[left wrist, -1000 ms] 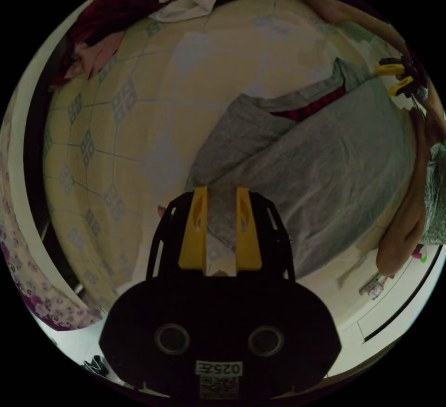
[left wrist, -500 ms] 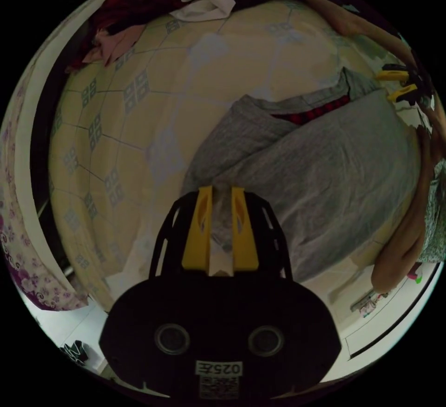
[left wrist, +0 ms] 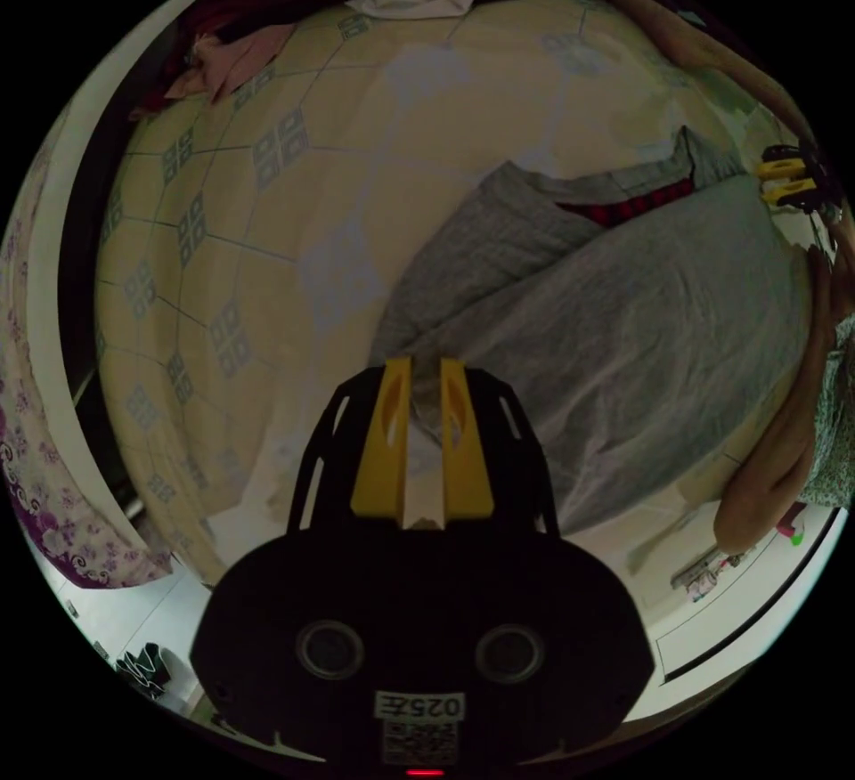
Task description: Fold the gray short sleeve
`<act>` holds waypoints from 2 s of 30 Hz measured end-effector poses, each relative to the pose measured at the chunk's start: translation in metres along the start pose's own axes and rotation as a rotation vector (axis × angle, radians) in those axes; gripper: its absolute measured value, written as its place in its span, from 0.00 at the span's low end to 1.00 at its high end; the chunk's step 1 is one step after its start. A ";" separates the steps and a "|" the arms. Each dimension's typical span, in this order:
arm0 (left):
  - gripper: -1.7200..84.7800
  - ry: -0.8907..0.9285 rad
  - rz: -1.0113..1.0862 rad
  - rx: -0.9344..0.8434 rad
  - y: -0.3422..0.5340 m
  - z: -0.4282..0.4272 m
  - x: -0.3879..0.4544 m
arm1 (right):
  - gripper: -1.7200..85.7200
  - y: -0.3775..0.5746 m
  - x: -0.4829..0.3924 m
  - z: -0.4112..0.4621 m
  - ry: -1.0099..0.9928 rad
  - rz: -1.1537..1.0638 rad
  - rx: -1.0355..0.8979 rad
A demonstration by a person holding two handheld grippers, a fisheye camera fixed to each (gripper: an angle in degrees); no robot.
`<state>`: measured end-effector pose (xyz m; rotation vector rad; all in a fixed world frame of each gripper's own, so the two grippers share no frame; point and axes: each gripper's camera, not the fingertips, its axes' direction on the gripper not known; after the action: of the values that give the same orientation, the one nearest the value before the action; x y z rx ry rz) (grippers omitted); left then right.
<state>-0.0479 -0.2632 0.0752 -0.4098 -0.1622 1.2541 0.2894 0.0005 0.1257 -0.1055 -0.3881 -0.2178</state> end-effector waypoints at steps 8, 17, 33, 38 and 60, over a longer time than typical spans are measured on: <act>0.01 -0.084 -0.012 0.046 0.005 -0.009 0.005 | 0.01 0.003 -0.010 -0.013 0.008 -0.027 0.024; 0.11 -0.084 -0.052 -0.084 -0.013 0.009 -0.013 | 0.01 0.002 -0.011 -0.015 -0.006 -0.034 0.013; 0.01 -0.090 -0.172 0.077 0.038 -0.010 -0.011 | 0.01 0.009 -0.029 -0.046 -0.057 0.003 0.051; 0.01 -0.171 -0.303 0.230 0.094 -0.031 0.001 | 0.01 0.005 -0.065 -0.078 0.001 -0.070 0.114; 0.08 -0.172 -0.818 0.318 0.128 0.050 -0.093 | 0.13 -0.046 0.023 -0.036 0.106 0.083 0.060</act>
<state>-0.2074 -0.3085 0.0816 0.0560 -0.2410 0.4876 0.3122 -0.0539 0.1040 -0.0503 -0.2841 -0.1293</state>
